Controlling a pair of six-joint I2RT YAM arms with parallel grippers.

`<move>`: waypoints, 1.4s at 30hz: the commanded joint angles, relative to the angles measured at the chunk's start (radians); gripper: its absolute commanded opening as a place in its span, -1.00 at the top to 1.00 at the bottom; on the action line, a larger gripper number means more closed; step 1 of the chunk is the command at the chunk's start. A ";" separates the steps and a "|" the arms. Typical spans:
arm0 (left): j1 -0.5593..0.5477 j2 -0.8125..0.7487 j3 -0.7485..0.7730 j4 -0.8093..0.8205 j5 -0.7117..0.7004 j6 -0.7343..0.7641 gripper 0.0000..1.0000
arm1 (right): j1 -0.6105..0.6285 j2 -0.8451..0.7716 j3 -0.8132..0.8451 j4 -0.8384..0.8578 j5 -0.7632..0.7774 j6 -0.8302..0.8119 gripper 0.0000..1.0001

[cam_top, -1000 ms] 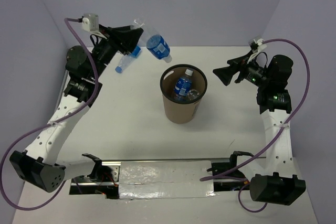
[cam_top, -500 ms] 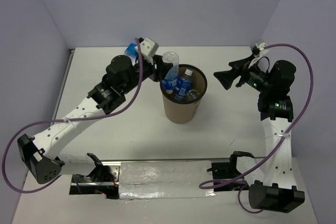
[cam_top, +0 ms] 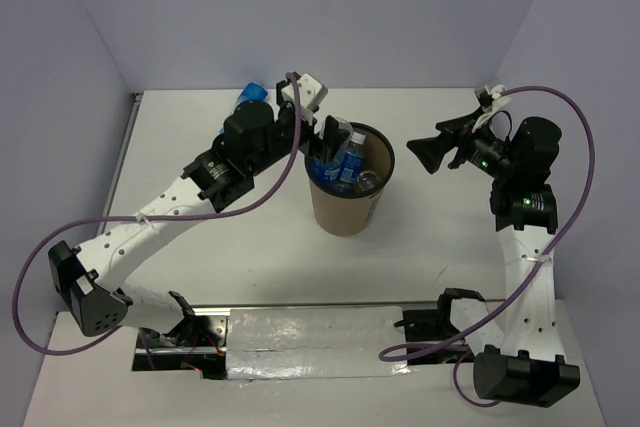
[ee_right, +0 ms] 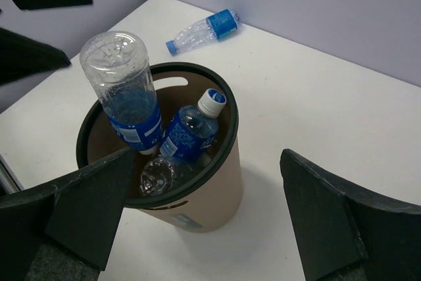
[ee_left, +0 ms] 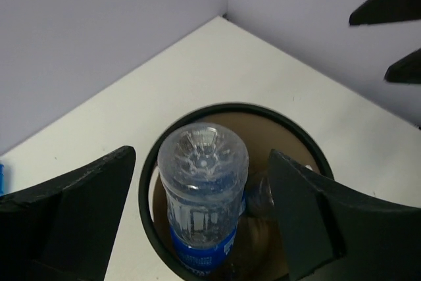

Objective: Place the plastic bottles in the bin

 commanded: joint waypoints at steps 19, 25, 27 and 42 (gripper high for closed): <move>0.590 0.279 0.265 -0.239 0.333 -0.329 -0.97 | -0.006 0.052 0.030 -0.036 -0.028 -0.095 -0.97; 0.602 0.556 0.423 -0.307 0.140 -0.229 -0.99 | -0.006 0.104 0.074 -0.160 -0.068 -0.227 -0.98; 0.607 0.645 0.481 -0.304 0.100 -0.200 -0.99 | -0.005 0.119 0.080 -0.195 -0.070 -0.248 -0.98; 0.674 0.917 0.583 -0.050 -0.101 -0.223 -0.97 | -0.005 0.174 0.059 -0.199 -0.085 -0.292 -0.99</move>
